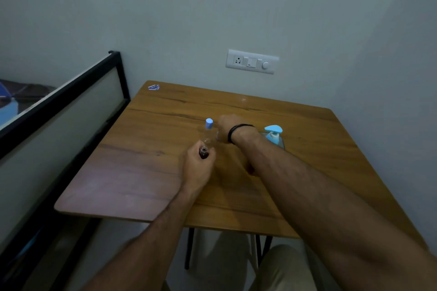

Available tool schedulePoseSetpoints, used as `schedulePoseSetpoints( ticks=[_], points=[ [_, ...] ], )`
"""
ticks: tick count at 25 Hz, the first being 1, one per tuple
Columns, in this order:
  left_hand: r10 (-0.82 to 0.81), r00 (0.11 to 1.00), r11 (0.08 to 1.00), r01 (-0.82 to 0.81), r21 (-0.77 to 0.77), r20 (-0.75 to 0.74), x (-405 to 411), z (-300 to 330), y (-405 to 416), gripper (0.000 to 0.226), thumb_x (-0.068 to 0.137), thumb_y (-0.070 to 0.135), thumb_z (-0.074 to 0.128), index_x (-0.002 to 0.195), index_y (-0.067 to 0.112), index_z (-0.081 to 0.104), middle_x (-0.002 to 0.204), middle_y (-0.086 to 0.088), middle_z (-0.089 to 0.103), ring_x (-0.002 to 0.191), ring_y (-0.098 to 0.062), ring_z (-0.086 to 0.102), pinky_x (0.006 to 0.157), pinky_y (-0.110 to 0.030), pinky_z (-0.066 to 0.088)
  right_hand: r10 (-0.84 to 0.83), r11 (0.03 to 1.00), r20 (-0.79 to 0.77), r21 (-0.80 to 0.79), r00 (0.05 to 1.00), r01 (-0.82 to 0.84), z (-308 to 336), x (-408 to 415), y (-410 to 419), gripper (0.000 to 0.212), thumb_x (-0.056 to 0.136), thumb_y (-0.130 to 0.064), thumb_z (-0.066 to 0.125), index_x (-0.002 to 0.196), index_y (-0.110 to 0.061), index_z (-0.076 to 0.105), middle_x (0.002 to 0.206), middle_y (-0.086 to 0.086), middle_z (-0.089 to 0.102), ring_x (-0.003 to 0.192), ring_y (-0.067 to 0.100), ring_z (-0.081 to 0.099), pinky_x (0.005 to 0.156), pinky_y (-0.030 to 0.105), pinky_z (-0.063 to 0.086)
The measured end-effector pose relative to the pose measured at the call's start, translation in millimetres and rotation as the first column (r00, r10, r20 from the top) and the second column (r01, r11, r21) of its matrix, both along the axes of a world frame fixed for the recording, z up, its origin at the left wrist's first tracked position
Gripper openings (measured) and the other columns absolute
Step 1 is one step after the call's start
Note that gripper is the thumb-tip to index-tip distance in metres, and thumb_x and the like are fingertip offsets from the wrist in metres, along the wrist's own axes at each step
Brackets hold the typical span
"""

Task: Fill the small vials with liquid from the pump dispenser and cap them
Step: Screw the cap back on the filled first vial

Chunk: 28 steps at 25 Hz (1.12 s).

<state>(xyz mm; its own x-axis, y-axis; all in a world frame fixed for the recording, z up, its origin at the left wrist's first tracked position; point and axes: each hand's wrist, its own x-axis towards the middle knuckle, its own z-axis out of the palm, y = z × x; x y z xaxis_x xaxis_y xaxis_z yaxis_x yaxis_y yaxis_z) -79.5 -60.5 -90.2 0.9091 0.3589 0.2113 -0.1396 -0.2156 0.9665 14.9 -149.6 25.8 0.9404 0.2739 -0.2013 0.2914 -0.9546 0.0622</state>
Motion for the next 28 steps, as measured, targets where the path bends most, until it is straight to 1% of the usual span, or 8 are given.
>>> schedulePoseSetpoints(
  ticks=[4, 8, 11, 14, 17, 20, 23, 28],
  points=[
    [0.009, 1.000, 1.000, -0.009, 0.001, 0.021, 3, -3, 4, 0.036, 0.090, 0.010, 0.066, 0.068, 0.012, 0.037, 0.059, 0.005, 0.038, 0.056, -0.009, 0.033, 0.052, -0.032, 0.033, -0.101, 0.984, -0.069, 0.141, 0.993, 0.110, -40, 11, 3, 0.024, 0.100, -0.019, 0.049, 0.117, -0.015, 0.065, 0.123, 0.012, 0.066, 0.109, 0.032, 0.064, 0.082, 0.036, 0.048],
    [0.004, 0.999, 1.000, -0.004, 0.006, 0.045, 4, -3, 3, 0.037, 0.088, 0.006, 0.067, 0.067, 0.013, 0.038, 0.058, 0.006, 0.037, 0.056, -0.008, 0.032, 0.052, -0.032, 0.031, -0.130, 0.970, 0.077, 0.218, 0.989, 0.110, -57, 0, -3, 0.022, 0.099, -0.017, 0.045, 0.111, -0.015, 0.063, 0.115, 0.013, 0.065, 0.104, 0.034, 0.064, 0.083, 0.042, 0.052],
    [0.005, 0.999, 1.000, -0.005, 0.003, 0.042, 4, -3, 5, 0.035, 0.086, 0.005, 0.066, 0.066, 0.013, 0.039, 0.057, 0.009, 0.038, 0.056, -0.008, 0.032, 0.051, -0.034, 0.031, -0.124, 0.968, 0.071, 0.228, 0.990, 0.105, -50, -5, 3, 0.019, 0.098, -0.018, 0.050, 0.111, -0.012, 0.062, 0.110, 0.012, 0.068, 0.101, 0.034, 0.065, 0.077, 0.038, 0.050],
    [0.008, 0.999, 1.000, -0.008, -0.006, 0.038, 1, 2, 4, 0.040, 0.084, 0.001, 0.065, 0.063, 0.021, 0.038, 0.053, 0.011, 0.040, 0.053, -0.006, 0.032, 0.050, -0.026, 0.029, -0.119, 0.936, 0.039, 0.337, 0.992, 0.099, -33, -11, 6, 0.015, 0.091, -0.023, 0.062, 0.103, -0.014, 0.059, 0.097, 0.008, 0.067, 0.094, 0.031, 0.066, 0.068, 0.033, 0.045],
    [0.018, 1.000, 1.000, -0.018, -0.017, 0.009, -1, 5, 3, 0.037, 0.083, 0.002, 0.067, 0.063, 0.022, 0.043, 0.052, 0.012, 0.043, 0.052, -0.004, 0.035, 0.049, -0.023, 0.030, -0.141, 0.796, 0.063, 0.600, 0.988, 0.075, -17, -27, 4, 0.017, 0.094, -0.024, 0.065, 0.106, -0.014, 0.058, 0.091, -0.005, 0.062, 0.082, 0.015, 0.060, 0.063, 0.027, 0.041],
    [-0.004, 1.000, 1.000, 0.003, -0.021, -0.017, 0, 2, 5, 0.018, 0.085, 0.010, 0.068, 0.072, 0.017, 0.058, 0.061, 0.004, 0.059, 0.056, -0.014, 0.049, 0.051, -0.033, 0.040, -0.035, 0.567, -0.108, 0.816, 0.993, 0.109, -10, -47, 3, 0.022, 0.097, -0.024, 0.067, 0.118, -0.021, 0.062, 0.102, -0.006, 0.065, 0.090, 0.010, 0.065, 0.076, 0.026, 0.052],
    [-0.020, 1.000, 1.000, 0.019, -0.009, -0.016, 0, 2, 6, 0.005, 0.087, 0.015, 0.069, 0.083, 0.015, 0.067, 0.072, -0.006, 0.068, 0.066, -0.025, 0.062, 0.056, -0.043, 0.048, 0.035, 0.597, -0.097, 0.800, 0.995, 0.057, -12, -58, -1, 0.022, 0.100, -0.021, 0.063, 0.120, -0.021, 0.070, 0.116, -0.005, 0.067, 0.103, 0.010, 0.064, 0.089, 0.028, 0.054],
    [-0.039, 0.999, 0.999, 0.039, -0.010, -0.007, -3, 3, 6, 0.011, 0.092, 0.017, 0.069, 0.102, 0.019, 0.073, 0.082, -0.001, 0.074, 0.077, -0.019, 0.070, 0.064, -0.046, 0.057, 0.054, 0.606, -0.067, 0.796, 0.996, 0.021, -14, -66, -12, 0.014, 0.098, -0.024, 0.066, 0.110, -0.020, 0.073, 0.106, -0.009, 0.070, 0.096, 0.006, 0.066, 0.085, 0.031, 0.057]
  ],
)
